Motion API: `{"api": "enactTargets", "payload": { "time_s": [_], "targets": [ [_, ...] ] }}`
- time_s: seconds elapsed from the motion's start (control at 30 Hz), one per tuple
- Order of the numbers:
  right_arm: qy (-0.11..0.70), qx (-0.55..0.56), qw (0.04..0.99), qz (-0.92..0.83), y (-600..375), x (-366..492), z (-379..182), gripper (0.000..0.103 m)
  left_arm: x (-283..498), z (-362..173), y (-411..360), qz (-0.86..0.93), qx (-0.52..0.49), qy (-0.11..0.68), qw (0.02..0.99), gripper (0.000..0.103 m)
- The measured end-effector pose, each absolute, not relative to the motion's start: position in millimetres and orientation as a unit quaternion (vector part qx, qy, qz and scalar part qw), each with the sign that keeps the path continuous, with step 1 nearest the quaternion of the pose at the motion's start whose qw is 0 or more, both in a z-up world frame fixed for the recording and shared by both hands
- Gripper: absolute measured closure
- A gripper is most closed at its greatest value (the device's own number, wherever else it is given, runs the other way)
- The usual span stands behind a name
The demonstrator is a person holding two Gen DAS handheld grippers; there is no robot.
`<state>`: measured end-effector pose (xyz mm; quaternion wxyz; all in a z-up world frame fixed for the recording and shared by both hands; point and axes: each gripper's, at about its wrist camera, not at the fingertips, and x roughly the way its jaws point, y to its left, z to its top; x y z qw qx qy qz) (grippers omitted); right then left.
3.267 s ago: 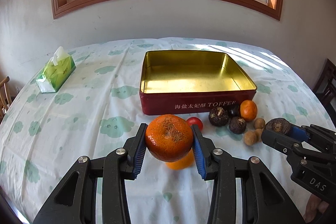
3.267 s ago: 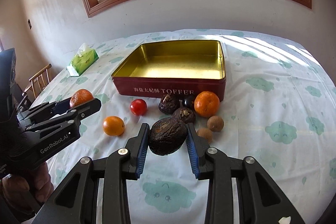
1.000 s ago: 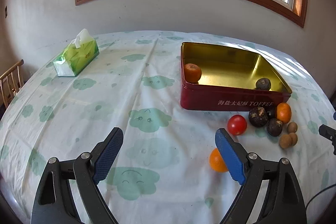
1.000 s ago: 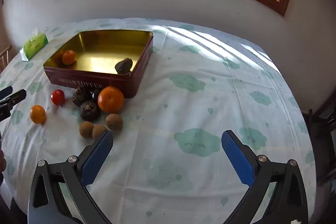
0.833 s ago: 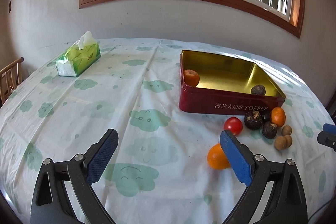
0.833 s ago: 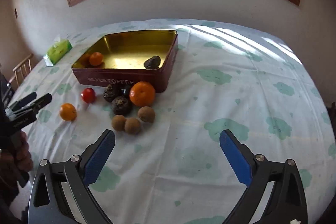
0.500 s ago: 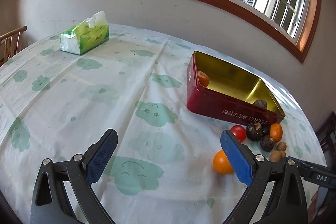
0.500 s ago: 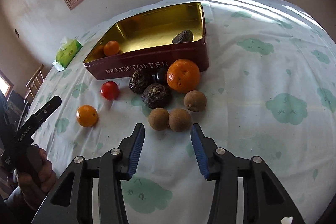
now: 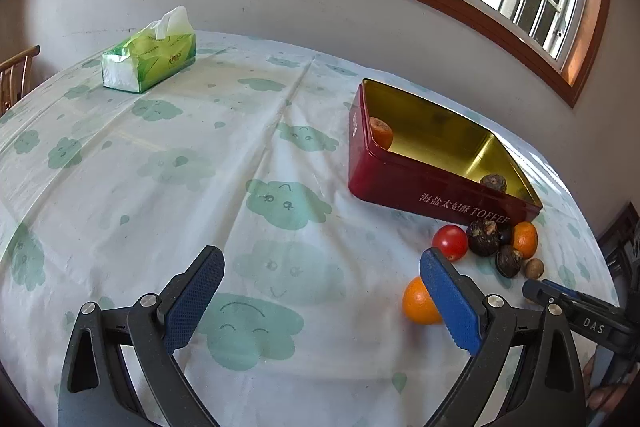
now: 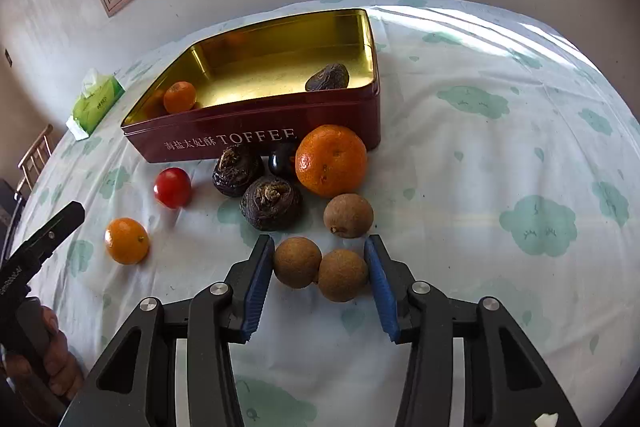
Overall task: Organize fruits
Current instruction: 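Close left tool on the smooth orange while right tool grips two small brown fruits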
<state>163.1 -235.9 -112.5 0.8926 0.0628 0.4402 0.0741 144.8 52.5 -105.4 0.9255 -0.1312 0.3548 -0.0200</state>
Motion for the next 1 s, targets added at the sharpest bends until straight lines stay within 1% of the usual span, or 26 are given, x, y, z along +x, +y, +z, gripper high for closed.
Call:
{"api": "enactTargets", "payload": {
  "time_s": [0.07, 0.2, 0.33, 0.43, 0.57, 0.6, 0.63, 0.7, 0.73, 0.77, 0.8, 0.83, 0.9, 1.0],
  "targets": [
    [0.433, 0.063, 0.897, 0.063, -243, 152, -114, 0.059, 144, -103, 44, -0.037, -0.108, 0.355, 0.928, 0.005],
    [0.419, 0.054, 0.905, 0.037, -254, 141, -116, 0.059, 140, -92, 12, -0.069, -0.028, 0.334, 0.940, 0.005],
    [0.411, 0.051, 0.910, 0.030, -254, 141, -117, 0.059, 151, -92, -6, -0.081, -0.015, 0.349, 0.933, 0.005],
    [0.408, 0.051, 0.911, 0.032, -254, 140, -118, 0.059, 165, -101, -11, -0.083, -0.013, 0.385, 0.919, 0.005],
    [0.405, 0.053, 0.912, 0.031, -254, 140, -118, 0.059, 170, -105, -16, -0.072, -0.005, 0.396, 0.915, 0.005],
    [0.405, 0.054, 0.912, 0.032, -254, 140, -118, 0.059, 170, -106, -19, -0.070, 0.000, 0.401, 0.913, 0.007],
    [0.404, 0.055, 0.912, 0.032, -254, 140, -118, 0.059, 170, -108, -21, -0.068, 0.006, 0.405, 0.912, 0.013],
    [0.404, 0.055, 0.912, 0.032, -254, 140, -119, 0.059, 170, -112, -24, -0.074, 0.007, 0.413, 0.908, 0.021],
    [0.404, 0.053, 0.913, 0.030, -253, 140, -119, 0.059, 171, -113, -26, -0.082, 0.005, 0.417, 0.905, 0.031],
    [0.405, 0.051, 0.913, 0.029, -252, 141, -119, 0.058, 170, -115, -29, -0.092, 0.007, 0.420, 0.903, 0.038],
    [0.405, 0.047, 0.913, 0.027, -251, 141, -119, 0.058, 170, -118, -33, -0.096, 0.014, 0.427, 0.899, 0.057],
    [0.405, 0.044, 0.913, 0.025, -250, 141, -119, 0.058, 170, -121, -38, -0.088, 0.028, 0.431, 0.898, 0.061],
    [0.406, 0.038, 0.913, 0.022, -248, 142, -119, 0.058, 165, -119, -40, -0.080, 0.036, 0.419, 0.904, 0.061],
    [0.407, 0.029, 0.913, 0.017, -246, 142, -120, 0.058, 167, -120, -32, -0.066, 0.017, 0.423, 0.903, 0.061]
  ]
}}
